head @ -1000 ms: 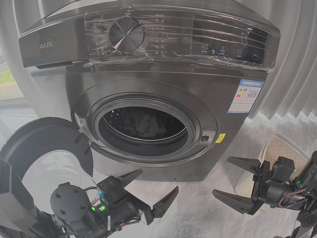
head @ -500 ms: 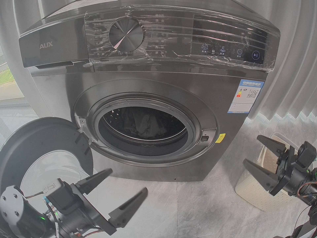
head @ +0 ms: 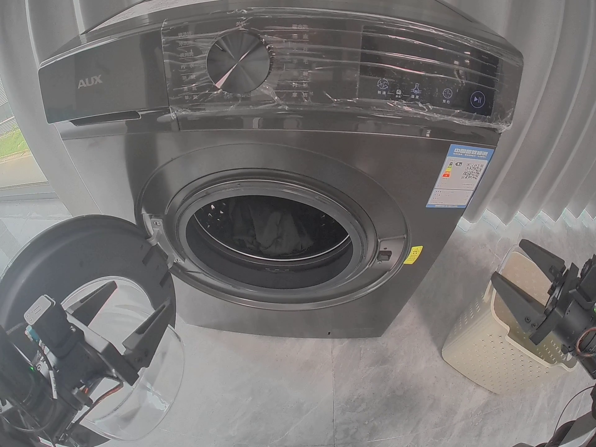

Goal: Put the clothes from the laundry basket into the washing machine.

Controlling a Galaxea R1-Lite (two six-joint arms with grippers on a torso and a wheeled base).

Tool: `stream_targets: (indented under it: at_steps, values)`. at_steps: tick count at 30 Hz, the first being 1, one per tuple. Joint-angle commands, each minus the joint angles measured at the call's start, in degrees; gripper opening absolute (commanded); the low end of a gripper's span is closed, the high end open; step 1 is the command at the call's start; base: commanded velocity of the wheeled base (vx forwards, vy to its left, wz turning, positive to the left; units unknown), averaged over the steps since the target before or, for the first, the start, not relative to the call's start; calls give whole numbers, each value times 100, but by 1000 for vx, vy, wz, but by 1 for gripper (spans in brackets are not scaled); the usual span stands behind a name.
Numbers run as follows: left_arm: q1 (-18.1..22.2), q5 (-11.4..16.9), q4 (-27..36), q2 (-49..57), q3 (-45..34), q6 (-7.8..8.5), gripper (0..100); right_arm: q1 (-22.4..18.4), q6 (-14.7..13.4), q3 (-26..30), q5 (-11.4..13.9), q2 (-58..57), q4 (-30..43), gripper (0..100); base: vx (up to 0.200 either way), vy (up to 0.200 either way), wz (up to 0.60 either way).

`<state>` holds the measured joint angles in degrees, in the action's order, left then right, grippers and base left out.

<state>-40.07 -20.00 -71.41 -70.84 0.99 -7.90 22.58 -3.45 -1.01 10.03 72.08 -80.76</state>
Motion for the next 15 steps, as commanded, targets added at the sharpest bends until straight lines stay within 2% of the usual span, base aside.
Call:
stream_targets:
  at_steps: [1,2,4,7,8,9,12,13,15]
  values:
    - [702,111,1622,1872,-99,641,100,-236,547,101,7,-1328,1432,100,-200,0,0]
    - [746,120,1718,1934,-99,641,100,-245,565,101,7,-1372,1502,100,-200,0,0]
    - [913,181,2509,2602,-99,641,100,-430,591,101,7,-1715,1942,100,-200,0,0]
    - [1054,260,3274,3393,-99,605,100,-684,617,101,7,-2040,2223,100,0,0,0]
    - [1054,260,3274,3393,-99,605,100,-684,617,101,7,-2040,2223,100,0,0,0]
    - [1326,313,3740,3850,-99,614,100,-878,609,101,7,-2225,2346,100,0,0,0]
    - [1713,524,4355,4482,-81,658,100,-1247,591,101,16,-2612,2636,100,0,0,0]
    - [1836,559,4452,4588,-72,658,100,-1344,600,101,16,-2770,2759,100,0,0,0]
    - [2021,577,4557,4728,-64,649,100,-1405,591,101,16,-3130,3023,100,-200,0,0]
